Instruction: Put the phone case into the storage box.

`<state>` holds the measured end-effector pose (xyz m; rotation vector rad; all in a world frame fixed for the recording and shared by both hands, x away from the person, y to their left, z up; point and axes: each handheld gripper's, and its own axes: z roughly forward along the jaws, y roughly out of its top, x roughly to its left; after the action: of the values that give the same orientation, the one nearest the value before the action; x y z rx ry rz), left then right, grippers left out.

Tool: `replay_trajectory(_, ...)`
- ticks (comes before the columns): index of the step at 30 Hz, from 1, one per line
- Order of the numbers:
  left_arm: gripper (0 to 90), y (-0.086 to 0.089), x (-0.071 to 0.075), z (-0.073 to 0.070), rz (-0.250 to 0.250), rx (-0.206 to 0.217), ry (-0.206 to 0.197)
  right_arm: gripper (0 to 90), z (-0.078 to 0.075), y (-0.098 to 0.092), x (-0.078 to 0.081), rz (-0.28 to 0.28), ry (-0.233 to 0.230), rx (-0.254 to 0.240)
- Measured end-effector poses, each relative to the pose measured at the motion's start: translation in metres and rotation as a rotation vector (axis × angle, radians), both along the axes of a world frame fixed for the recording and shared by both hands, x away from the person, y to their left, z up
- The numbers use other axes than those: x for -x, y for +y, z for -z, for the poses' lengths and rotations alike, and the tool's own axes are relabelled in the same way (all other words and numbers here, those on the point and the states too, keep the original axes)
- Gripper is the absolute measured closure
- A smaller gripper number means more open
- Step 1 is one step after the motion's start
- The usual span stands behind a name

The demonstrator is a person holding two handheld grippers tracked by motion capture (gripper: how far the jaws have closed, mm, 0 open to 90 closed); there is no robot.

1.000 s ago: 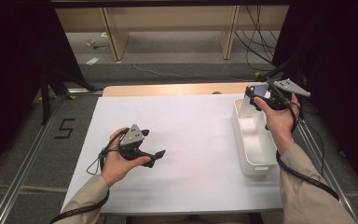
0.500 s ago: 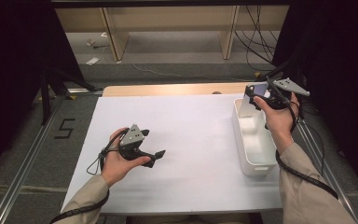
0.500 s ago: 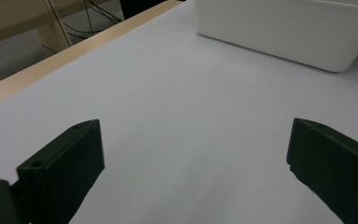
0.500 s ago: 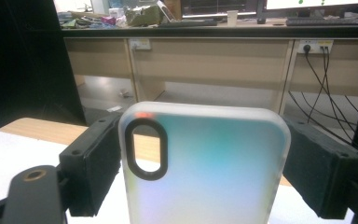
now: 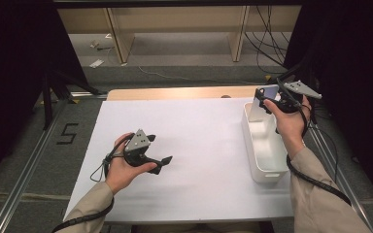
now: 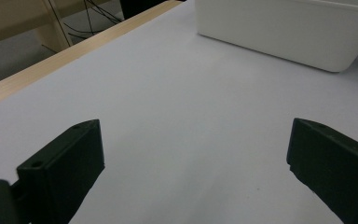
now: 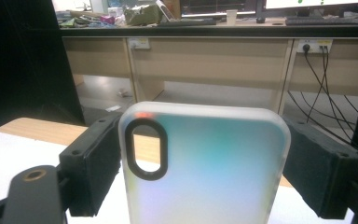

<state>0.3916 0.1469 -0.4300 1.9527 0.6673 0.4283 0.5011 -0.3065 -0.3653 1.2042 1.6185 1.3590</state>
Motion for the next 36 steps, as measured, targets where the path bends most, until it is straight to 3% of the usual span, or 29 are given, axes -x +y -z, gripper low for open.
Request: replay_trajectory(36,3.5,0.0001,-0.0002,0.0003,0.001,-0.002,0.001,18.3,0.0026,-0.0014,-0.0086,0.012,-0.005,0.009)
